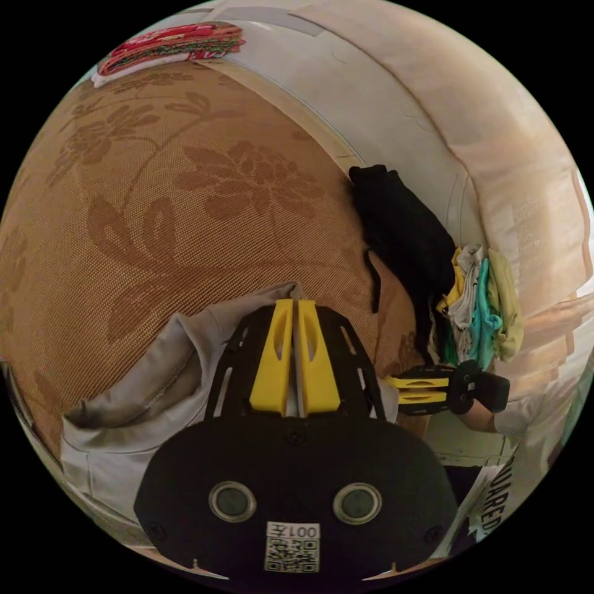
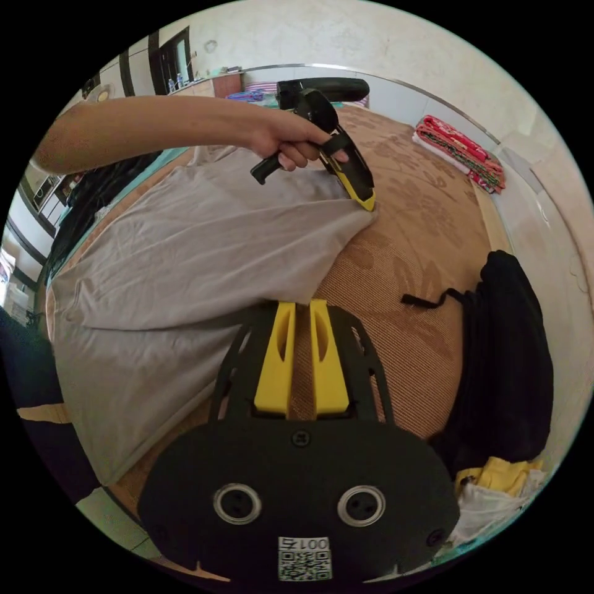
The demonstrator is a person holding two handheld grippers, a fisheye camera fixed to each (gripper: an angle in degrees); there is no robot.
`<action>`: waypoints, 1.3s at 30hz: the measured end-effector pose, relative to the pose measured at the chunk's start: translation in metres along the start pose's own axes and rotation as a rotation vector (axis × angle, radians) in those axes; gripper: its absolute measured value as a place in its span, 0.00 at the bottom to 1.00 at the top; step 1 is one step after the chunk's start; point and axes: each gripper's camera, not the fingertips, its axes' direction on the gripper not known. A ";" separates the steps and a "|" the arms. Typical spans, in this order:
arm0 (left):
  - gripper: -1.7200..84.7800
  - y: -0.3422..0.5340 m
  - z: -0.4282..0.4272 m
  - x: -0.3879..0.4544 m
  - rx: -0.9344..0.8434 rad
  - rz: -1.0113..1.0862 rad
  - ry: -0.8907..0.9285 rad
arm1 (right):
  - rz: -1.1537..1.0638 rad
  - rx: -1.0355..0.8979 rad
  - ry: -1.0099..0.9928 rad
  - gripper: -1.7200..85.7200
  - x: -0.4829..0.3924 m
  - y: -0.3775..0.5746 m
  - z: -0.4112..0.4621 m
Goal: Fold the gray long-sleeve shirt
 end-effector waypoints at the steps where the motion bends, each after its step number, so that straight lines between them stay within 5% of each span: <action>1: 0.01 -0.003 0.001 0.000 -0.002 0.004 -0.004 | 0.004 -0.008 0.019 0.05 -0.002 0.001 -0.001; 7: 0.01 -0.010 -0.005 -0.004 0.020 0.010 -0.010 | 0.031 -0.096 0.343 0.03 -0.021 0.007 0.003; 17: 0.01 -0.008 -0.016 -0.010 0.023 0.017 0.019 | 0.147 0.000 0.078 0.09 -0.018 -0.026 0.034; 33: 0.05 0.031 -0.052 -0.029 0.060 0.007 0.183 | 0.284 -0.095 0.293 0.04 -0.019 -0.062 0.113; 39: 0.09 0.085 -0.128 -0.046 0.208 -0.019 0.169 | 0.346 -0.146 0.316 0.04 -0.008 -0.069 0.128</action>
